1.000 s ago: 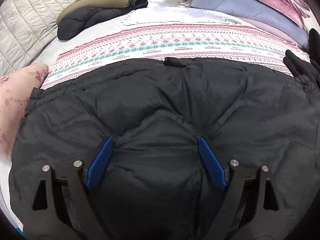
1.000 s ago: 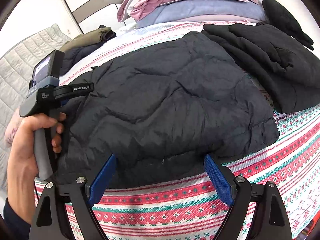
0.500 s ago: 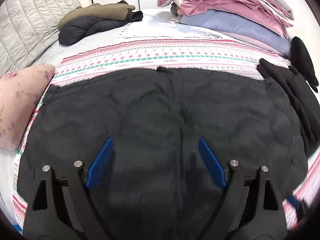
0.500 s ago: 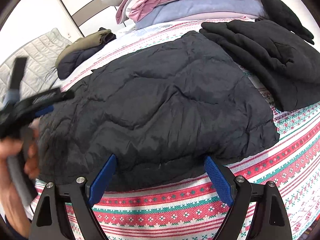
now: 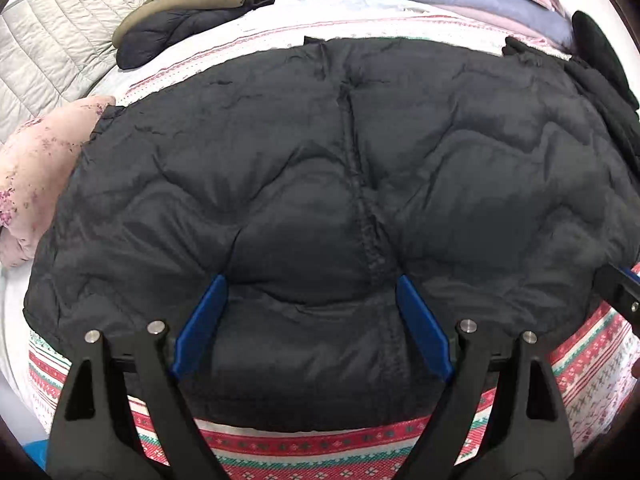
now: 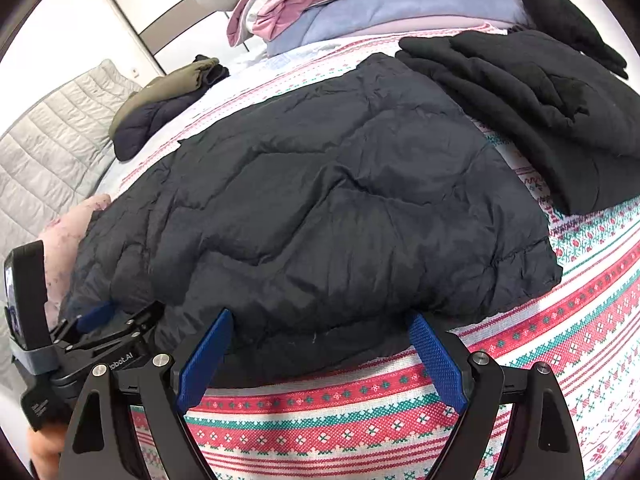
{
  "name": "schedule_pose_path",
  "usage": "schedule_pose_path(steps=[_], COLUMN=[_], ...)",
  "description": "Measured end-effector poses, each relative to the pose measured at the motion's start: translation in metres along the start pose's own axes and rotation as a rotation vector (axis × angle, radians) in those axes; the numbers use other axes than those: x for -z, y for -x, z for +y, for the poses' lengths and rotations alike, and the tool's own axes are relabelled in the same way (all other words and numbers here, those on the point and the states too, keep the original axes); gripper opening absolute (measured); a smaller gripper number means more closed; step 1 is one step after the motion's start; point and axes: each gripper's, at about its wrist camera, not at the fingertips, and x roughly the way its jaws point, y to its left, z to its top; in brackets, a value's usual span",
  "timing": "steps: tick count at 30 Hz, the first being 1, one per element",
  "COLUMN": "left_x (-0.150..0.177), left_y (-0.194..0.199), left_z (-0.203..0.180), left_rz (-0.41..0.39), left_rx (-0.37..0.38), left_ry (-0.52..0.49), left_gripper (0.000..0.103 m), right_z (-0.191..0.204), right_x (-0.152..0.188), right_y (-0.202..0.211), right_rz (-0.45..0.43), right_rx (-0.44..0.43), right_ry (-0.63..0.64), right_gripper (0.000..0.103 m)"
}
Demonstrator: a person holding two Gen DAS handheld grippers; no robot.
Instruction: Fold large clothes
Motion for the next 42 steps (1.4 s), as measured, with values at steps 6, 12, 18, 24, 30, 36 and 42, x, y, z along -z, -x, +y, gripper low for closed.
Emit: schedule_pose_path(steps=[6, 12, 18, 24, 30, 36, 42], left_x=[-0.002, 0.002, 0.005, 0.005, 0.006, 0.006, 0.004], left_y=[0.018, 0.028, 0.013, 0.006, 0.005, 0.004, 0.000], left_z=[0.008, 0.002, -0.008, -0.007, -0.008, -0.007, -0.003], left_rz=[-0.015, -0.039, 0.005, 0.015, 0.014, 0.019, 0.027], left_rx=[0.076, 0.106, 0.091, 0.095, 0.091, 0.105, 0.133], left_ry=[0.032, 0.028, 0.009, 0.018, 0.011, 0.013, 0.026], left_gripper=[0.087, 0.087, 0.087, 0.087, 0.087, 0.087, 0.087], right_z=[-0.040, -0.120, -0.134, -0.127, -0.126, -0.118, -0.118], right_x=[-0.003, 0.007, 0.014, 0.009, -0.002, -0.010, -0.010], right_y=[0.009, 0.020, 0.016, 0.001, -0.007, -0.011, -0.016], right_rz=[0.011, -0.026, -0.083, -0.081, -0.098, -0.115, -0.100], right_rx=[-0.094, -0.107, -0.257, -0.315, -0.299, -0.250, -0.317], right_ry=[-0.165, -0.533, -0.650, -0.684, -0.705, -0.671, -0.676], right_gripper=[0.090, 0.090, 0.090, 0.090, 0.090, 0.092, 0.021])
